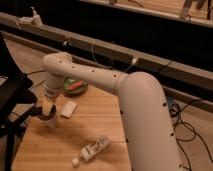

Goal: Place the eraser in the ceramic cup

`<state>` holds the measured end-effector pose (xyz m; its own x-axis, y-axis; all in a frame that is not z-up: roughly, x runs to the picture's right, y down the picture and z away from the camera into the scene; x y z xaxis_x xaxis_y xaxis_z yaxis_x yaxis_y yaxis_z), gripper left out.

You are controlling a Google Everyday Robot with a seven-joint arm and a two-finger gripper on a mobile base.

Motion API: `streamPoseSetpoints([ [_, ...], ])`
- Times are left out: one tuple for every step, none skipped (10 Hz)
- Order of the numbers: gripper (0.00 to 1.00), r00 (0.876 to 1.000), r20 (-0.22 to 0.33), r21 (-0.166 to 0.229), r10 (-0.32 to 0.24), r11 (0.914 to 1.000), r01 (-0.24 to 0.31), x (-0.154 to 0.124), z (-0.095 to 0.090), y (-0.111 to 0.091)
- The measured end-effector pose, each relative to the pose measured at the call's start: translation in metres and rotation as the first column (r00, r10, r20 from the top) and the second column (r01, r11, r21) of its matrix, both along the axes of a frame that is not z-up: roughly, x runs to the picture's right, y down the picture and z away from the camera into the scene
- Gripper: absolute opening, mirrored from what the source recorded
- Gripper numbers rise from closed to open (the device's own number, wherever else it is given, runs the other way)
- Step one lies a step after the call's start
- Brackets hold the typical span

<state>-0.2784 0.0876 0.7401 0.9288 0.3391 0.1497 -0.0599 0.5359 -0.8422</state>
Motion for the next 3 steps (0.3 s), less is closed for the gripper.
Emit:
streamPoseSetpoints([
  [0.79, 1.0, 0.0, -0.003, -0.007, 1.0, 0.007, 0.0007, -0.0003, -0.0004],
  [0.72, 1.0, 0.007, -0.001, -0.004, 1.0, 0.004, 0.0005, 0.0016, 0.0004],
  [0.64, 1.0, 0.005, 0.0, 0.006, 1.0, -0.006, 0.001, 0.0044, -0.001],
])
